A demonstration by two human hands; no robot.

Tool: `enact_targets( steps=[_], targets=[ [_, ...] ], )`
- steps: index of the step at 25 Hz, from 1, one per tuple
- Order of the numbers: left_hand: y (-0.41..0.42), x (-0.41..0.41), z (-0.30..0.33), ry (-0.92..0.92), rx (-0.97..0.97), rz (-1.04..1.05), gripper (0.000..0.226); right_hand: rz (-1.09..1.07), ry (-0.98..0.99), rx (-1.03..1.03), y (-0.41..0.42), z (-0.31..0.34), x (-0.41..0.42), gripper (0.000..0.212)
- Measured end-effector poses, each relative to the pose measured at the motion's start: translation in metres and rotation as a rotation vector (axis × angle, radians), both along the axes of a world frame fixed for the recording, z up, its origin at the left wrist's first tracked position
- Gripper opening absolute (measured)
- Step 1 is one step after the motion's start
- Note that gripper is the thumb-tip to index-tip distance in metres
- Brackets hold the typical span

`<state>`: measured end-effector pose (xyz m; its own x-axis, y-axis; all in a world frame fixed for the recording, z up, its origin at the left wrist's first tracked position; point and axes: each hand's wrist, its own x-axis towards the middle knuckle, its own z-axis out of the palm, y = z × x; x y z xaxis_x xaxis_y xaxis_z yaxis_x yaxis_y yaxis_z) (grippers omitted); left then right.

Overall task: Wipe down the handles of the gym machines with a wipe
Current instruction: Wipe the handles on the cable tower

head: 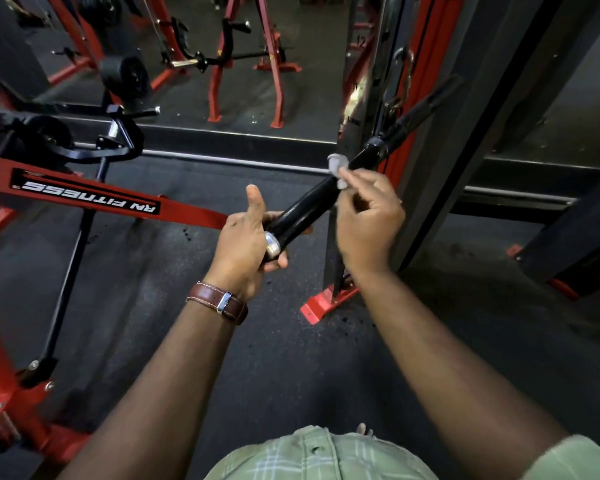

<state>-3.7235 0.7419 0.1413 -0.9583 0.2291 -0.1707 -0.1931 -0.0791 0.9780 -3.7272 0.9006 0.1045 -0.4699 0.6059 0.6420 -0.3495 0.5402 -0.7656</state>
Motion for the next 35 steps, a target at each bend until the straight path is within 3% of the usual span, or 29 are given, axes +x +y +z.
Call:
enact_targets(
  steps=[3, 6, 8, 10, 13, 15, 17, 21, 22, 25, 27, 30, 33, 35],
  targets=[
    [-0.004, -0.005, -0.002, -0.043, -0.003, 0.019, 0.066, 0.313, -0.120, -0.562, -0.046, -0.002, 0.030, 0.032],
    [-0.003, 0.000, 0.001, -0.081, 0.014, -0.035, 0.059, 0.275, -0.157, -1.266, -0.013, 0.011, -0.002, 0.031],
    [0.001, 0.003, 0.000, -0.071, -0.016, -0.012, 0.050, 0.287, -0.201, -1.479, -0.003, 0.017, -0.016, 0.026],
    [0.006, 0.003, -0.001, -0.038, -0.043, 0.063, 0.043, 0.488, -0.421, -1.464, -0.024, 0.012, 0.000, 0.029],
    [0.010, 0.001, -0.002, -0.042, -0.035, 0.146, 0.030, 0.807, -0.610, -1.253, -0.046, 0.003, 0.031, 0.039],
    [0.012, 0.002, 0.000, -0.051, -0.075, 0.162, 0.024, 0.704, -0.544, -1.433, -0.019, 0.002, 0.005, 0.040],
    [0.013, 0.005, 0.002, -0.056, -0.105, 0.157, 0.033, 0.567, -0.420, -1.566, -0.003, 0.010, -0.015, 0.031],
    [0.014, 0.005, 0.008, -0.073, -0.150, 0.191, 0.061, 0.960, -0.676, -1.227, -0.029, 0.005, 0.033, 0.055],
    [0.014, 0.004, 0.008, -0.080, -0.154, 0.188, 0.061, 0.973, -0.680, -1.244, -0.025, 0.006, 0.038, 0.055],
    [0.014, 0.005, 0.008, -0.064, -0.135, 0.164, 0.058, 0.682, -0.463, -1.522, -0.003, 0.017, 0.019, 0.031],
    [0.015, 0.006, 0.008, -0.080, -0.106, 0.166, 0.058, 0.481, -0.304, -1.325, -0.006, 0.020, 0.019, 0.018],
    [0.015, 0.009, 0.014, -0.135, -0.014, 0.126, 0.056, 0.229, -0.280, -0.560, -0.029, 0.015, 0.044, 0.014],
    [0.012, 0.018, 0.020, -0.180, 0.098, 0.015, 0.027, 0.164, -0.167, -0.001, -0.024, 0.017, 0.050, 0.019],
    [0.009, 0.028, 0.017, -0.217, 0.171, -0.063, 0.022, 0.198, -0.183, 0.302, -0.017, 0.034, 0.044, 0.023]
  ],
)
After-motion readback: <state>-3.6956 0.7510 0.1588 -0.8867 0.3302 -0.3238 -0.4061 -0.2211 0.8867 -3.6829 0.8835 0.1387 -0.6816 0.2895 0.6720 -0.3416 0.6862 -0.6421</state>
